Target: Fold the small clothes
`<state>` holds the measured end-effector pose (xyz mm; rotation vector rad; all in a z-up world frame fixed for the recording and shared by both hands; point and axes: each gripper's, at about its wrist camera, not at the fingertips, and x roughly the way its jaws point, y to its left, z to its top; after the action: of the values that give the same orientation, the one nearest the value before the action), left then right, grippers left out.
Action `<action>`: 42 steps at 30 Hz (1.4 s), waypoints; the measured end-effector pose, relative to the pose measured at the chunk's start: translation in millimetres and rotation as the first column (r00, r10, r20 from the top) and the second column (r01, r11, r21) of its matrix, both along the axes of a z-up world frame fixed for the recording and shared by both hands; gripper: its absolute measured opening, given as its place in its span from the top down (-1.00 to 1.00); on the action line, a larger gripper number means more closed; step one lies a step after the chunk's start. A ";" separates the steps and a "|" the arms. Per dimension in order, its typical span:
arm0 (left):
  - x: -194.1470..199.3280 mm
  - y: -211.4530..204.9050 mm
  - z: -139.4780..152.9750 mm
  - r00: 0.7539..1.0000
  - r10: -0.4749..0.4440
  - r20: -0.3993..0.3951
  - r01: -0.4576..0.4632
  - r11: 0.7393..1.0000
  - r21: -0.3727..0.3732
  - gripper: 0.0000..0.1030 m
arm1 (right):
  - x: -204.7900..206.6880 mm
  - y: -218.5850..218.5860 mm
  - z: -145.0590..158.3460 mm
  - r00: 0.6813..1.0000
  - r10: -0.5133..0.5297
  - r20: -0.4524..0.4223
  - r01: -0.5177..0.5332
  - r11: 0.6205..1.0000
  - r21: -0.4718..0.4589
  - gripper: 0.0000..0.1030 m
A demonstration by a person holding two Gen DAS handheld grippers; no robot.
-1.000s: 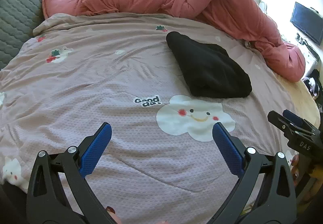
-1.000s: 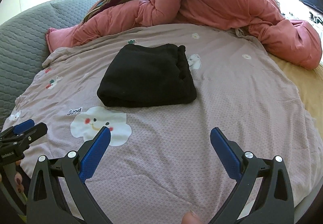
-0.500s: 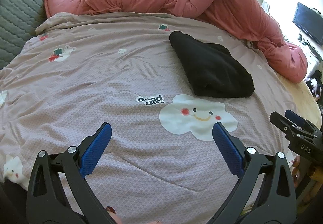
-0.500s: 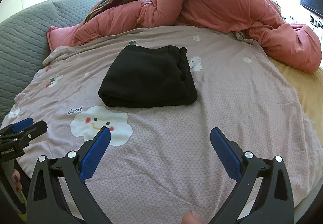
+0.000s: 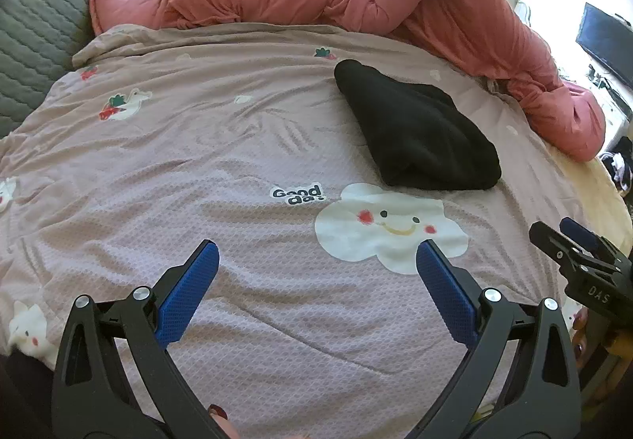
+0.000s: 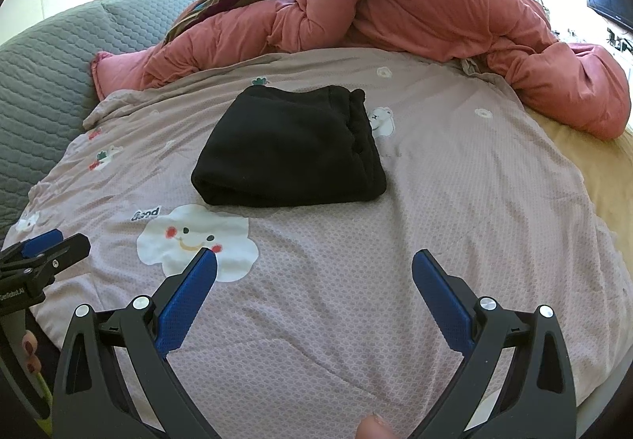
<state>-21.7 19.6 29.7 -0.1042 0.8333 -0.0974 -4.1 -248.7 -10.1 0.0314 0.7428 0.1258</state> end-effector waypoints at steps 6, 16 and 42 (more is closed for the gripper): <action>-1.4 -1.7 -0.2 1.000 0.000 -0.005 0.000 1.000 0.007 -0.82 | -0.9 -0.7 -2.8 1.000 -0.003 -0.007 0.003 1.000 0.009 -0.91; -1.2 -3.4 0.8 1.000 0.002 -0.007 -0.002 1.000 0.011 -0.82 | -3.3 0.0 -2.1 1.000 -0.003 -0.008 0.003 1.000 0.008 -0.91; 1.4 7.5 0.3 0.999 0.025 -0.023 -0.025 1.000 -0.008 -0.82 | 7.7 -16.3 -2.2 0.998 -0.066 -0.019 0.066 0.998 -0.009 -0.91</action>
<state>-20.3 27.2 30.0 -0.1241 0.8546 -0.0761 3.6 -265.0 -12.3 0.0488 0.7607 0.0596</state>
